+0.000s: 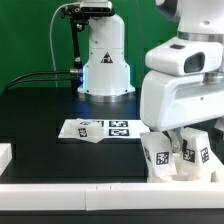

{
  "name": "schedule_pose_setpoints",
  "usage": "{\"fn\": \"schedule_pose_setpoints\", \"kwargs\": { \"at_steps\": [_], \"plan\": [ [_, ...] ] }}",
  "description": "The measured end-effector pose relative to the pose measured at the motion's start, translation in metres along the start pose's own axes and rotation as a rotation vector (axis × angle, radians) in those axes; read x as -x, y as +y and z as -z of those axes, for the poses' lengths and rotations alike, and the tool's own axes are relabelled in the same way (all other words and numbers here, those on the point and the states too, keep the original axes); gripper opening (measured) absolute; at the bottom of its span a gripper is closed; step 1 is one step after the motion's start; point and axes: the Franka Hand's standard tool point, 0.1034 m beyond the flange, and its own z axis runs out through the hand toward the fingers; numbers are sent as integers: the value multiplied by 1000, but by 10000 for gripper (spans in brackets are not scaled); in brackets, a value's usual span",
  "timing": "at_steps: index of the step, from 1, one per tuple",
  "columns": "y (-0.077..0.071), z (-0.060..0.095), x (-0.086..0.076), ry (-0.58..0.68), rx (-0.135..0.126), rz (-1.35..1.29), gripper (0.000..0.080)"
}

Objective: Assemble stool

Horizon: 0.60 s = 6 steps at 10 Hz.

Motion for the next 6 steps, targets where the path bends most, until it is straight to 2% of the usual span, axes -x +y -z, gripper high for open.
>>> {"fn": "schedule_pose_setpoints", "kwargs": {
  "at_steps": [1, 2, 3, 4, 6],
  "plan": [
    [1, 0, 0, -1, 0, -21, 552],
    [1, 0, 1, -1, 0, -23, 417],
    [1, -1, 1, -1, -1, -73, 417],
    [1, -1, 1, -1, -1, -172, 337],
    [1, 1, 0, 2, -6, -379, 337]
  ]
}}
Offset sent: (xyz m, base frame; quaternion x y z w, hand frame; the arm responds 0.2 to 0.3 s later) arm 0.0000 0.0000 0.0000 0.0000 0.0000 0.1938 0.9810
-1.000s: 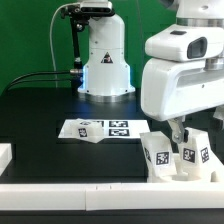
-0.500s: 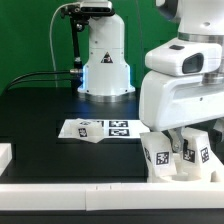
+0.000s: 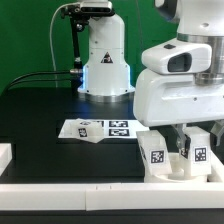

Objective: Assemble stool

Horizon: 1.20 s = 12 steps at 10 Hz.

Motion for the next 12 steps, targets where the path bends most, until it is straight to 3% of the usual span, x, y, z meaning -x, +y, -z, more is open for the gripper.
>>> {"fn": "schedule_pose_setpoints", "kwargs": {
  "at_steps": [1, 6, 10, 12],
  "plan": [
    [1, 1, -1, 2, -5, -134, 337],
    [-5, 6, -7, -18, -98, -873, 337],
    [-6, 3, -5, -35, -93, -1120, 337],
    [-6, 4, -6, -66, -125, -1415, 337]
  ]
}}
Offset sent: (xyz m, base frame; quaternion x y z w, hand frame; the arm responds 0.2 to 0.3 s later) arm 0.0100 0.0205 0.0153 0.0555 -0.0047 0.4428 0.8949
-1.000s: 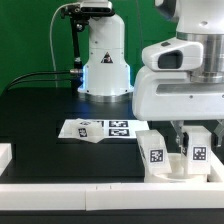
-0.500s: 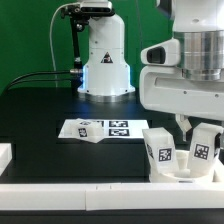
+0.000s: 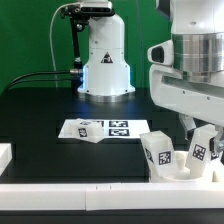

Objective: Assemble stool

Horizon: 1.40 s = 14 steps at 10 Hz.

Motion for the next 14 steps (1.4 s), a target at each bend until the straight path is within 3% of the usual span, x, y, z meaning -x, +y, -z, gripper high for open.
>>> {"fn": "schedule_pose_setpoints", "kwargs": {
  "at_steps": [1, 3, 7, 8, 9, 10, 14],
  "plan": [
    [0, -2, 2, -4, -9, -199, 337],
    [-2, -4, 2, -14, -53, -428, 337],
    [-1, -7, 2, -26, -54, -586, 337],
    [-1, -7, 2, -25, -54, -583, 337],
    [-1, -6, 1, -23, -49, -539, 522],
    [-1, -3, 1, -28, -36, -441, 615],
    [-8, 15, 5, -14, -48, 33, 647]
  ]
}}
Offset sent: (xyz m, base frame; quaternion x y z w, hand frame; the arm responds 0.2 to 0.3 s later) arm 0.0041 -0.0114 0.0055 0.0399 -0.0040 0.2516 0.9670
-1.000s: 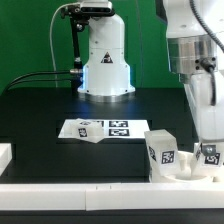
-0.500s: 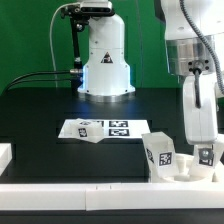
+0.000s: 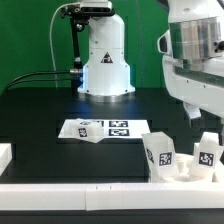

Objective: Assemble stool

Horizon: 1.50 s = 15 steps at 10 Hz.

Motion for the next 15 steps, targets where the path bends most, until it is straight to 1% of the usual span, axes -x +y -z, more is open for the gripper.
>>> {"fn": "schedule_pose_setpoints", "kwargs": {
  "at_steps": [4, 5, 6, 7, 8, 9, 10, 11, 12, 13, 15],
  "plan": [
    [1, -1, -1, 3, 3, 279, 649],
    [-2, 2, 6, 33, 19, 469, 649],
    [-5, 6, 13, 37, 17, 700, 649],
    [-5, 5, 16, 34, 22, 837, 649],
    [-4, 4, 20, 39, 25, 912, 649],
    [-4, 6, 16, 99, -24, 900, 649],
    [1, 5, 14, 102, -9, 993, 649],
    [0, 5, 13, 106, -5, 1057, 649],
    [-1, 6, 13, 113, 11, 1175, 649],
    [-2, 7, 15, 113, 47, 1377, 649],
    [-7, 4, 11, 59, 93, 1620, 649]
  ]
}}
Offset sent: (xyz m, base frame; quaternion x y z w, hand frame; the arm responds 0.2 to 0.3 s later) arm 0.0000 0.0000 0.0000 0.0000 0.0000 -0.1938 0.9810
